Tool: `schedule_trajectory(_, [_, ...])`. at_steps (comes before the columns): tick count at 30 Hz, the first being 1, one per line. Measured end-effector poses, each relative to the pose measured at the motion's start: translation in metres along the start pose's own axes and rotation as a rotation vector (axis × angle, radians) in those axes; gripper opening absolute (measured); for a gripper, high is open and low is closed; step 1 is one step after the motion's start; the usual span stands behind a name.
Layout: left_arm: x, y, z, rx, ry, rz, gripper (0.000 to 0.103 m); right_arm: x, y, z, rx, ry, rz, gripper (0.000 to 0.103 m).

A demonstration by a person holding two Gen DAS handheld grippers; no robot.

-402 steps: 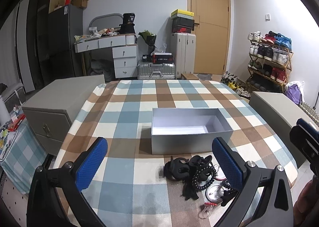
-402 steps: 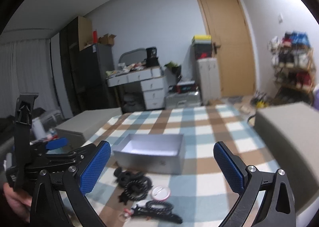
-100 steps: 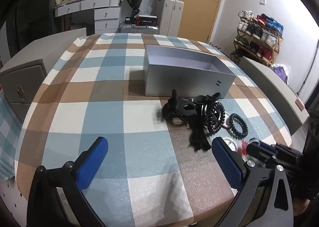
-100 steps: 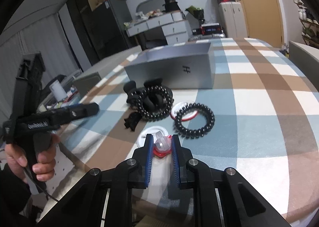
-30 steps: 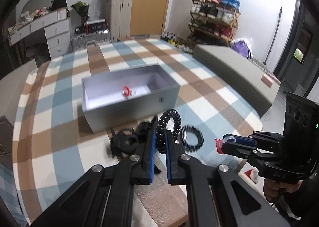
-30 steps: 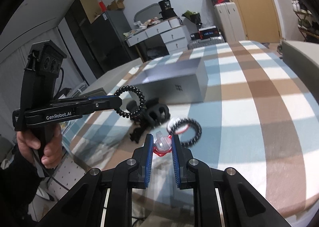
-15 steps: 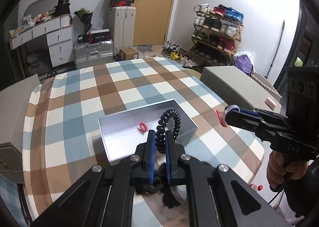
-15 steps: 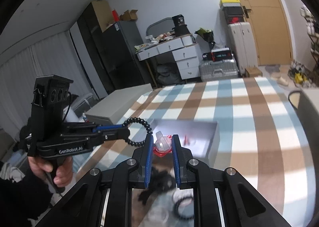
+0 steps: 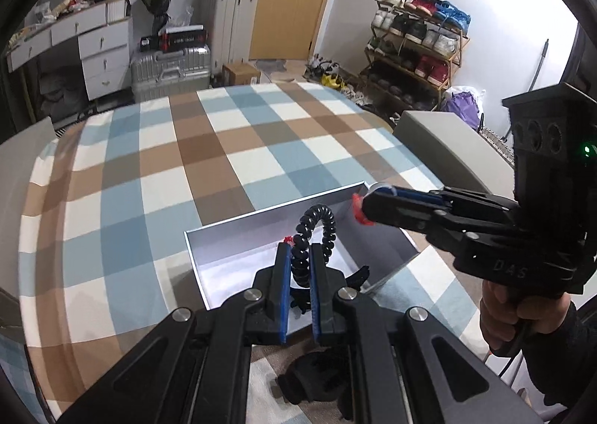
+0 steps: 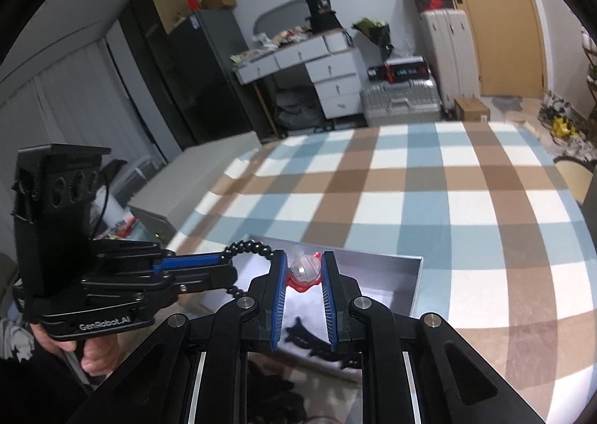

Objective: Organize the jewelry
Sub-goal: 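Carry the hair tie and ring into the box and open both tools, then move both tools back to the pile, right tool toward a white badge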

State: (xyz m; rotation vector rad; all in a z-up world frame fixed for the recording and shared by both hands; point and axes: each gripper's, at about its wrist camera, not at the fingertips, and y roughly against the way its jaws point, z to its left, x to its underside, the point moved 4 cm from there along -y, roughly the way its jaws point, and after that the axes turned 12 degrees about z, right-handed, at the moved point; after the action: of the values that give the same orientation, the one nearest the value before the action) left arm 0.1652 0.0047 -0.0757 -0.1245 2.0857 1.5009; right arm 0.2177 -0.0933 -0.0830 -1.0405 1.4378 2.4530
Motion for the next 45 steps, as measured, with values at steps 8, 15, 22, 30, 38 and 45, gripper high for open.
schedule_trajectory(8, [-0.002,-0.009,0.000,0.019,-0.024,0.025,0.005,0.005,-0.028,-0.013,0.012,-0.041,0.080,0.018])
schedule_trajectory(15, [-0.002,-0.018,0.001,-0.014,-0.023,0.052,0.006,0.007,-0.032,-0.008,0.013,-0.030,0.079,0.020])
schedule_trajectory(22, [0.003,-0.004,0.001,-0.062,-0.010,0.012,0.054,0.010,-0.008,-0.002,0.014,-0.023,0.023,0.024])
schedule_trajectory(30, [0.018,0.018,-0.002,-0.138,0.016,-0.042,0.055,0.029,0.044,0.003,0.048,-0.031,-0.100,0.058])
schedule_trajectory(38, [0.030,0.041,-0.020,-0.233,0.025,-0.131,0.075,0.050,0.086,0.026,0.063,0.037,-0.199,0.077])
schedule_trajectory(45, [0.036,0.062,-0.026,-0.265,0.080,-0.224,0.086,0.066,0.109,0.040,0.057,0.067,-0.279,0.096])
